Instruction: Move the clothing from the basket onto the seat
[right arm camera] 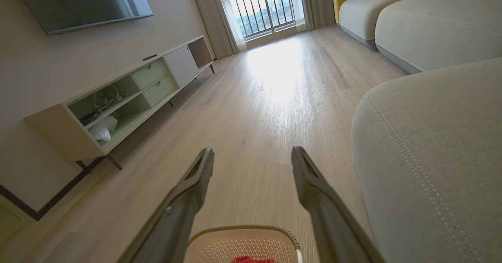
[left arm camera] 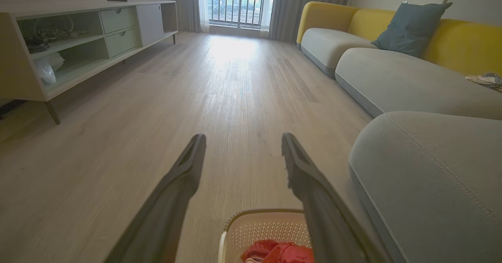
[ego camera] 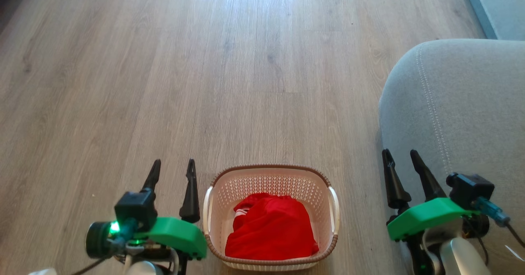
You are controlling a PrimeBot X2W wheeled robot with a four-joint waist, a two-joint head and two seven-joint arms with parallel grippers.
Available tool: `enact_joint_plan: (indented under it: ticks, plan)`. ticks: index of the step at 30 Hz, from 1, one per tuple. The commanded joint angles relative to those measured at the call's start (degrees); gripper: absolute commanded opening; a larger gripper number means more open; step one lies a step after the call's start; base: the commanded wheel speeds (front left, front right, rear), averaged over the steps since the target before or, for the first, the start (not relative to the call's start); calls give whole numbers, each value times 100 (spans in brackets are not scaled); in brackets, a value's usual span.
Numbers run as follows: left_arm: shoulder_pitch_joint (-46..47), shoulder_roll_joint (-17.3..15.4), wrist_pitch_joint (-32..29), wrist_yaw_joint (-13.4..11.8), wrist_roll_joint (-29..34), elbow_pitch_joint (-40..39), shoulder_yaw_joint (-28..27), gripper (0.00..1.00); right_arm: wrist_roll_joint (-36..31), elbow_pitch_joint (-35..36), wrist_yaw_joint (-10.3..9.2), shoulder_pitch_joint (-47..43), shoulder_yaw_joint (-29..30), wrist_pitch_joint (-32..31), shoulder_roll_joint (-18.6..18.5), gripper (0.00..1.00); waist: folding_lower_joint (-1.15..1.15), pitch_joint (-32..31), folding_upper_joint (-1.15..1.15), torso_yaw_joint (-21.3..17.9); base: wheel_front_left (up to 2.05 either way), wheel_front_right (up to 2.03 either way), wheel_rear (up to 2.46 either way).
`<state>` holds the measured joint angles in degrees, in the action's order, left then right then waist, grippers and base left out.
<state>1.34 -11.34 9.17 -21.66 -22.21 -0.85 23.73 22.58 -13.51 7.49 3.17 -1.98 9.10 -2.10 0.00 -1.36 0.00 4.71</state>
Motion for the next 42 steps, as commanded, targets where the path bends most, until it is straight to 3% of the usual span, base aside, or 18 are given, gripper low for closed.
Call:
enact_joint_plan:
  ticks: [1,13,30,42]
  plan:
    - [387,-104,87,-111,191,-203,-64,100,-180,138,0,306,-108,98,-65,100,0,-2,0,7,0,0,0]
    - [438,-221,309,-581,1004,-387,307,100,-910,12,0,456,-252,318,-70,100,0,-10,0,41,0,0,0]
    - [396,-217,583,-879,2115,-641,554,100,-1951,-5,0,546,-407,590,-77,100,0,-48,0,123,0,0,0]
    - [279,-38,583,-496,1961,-413,323,100,-1748,-136,0,549,-361,590,-77,100,0,-38,0,118,0,0,0]
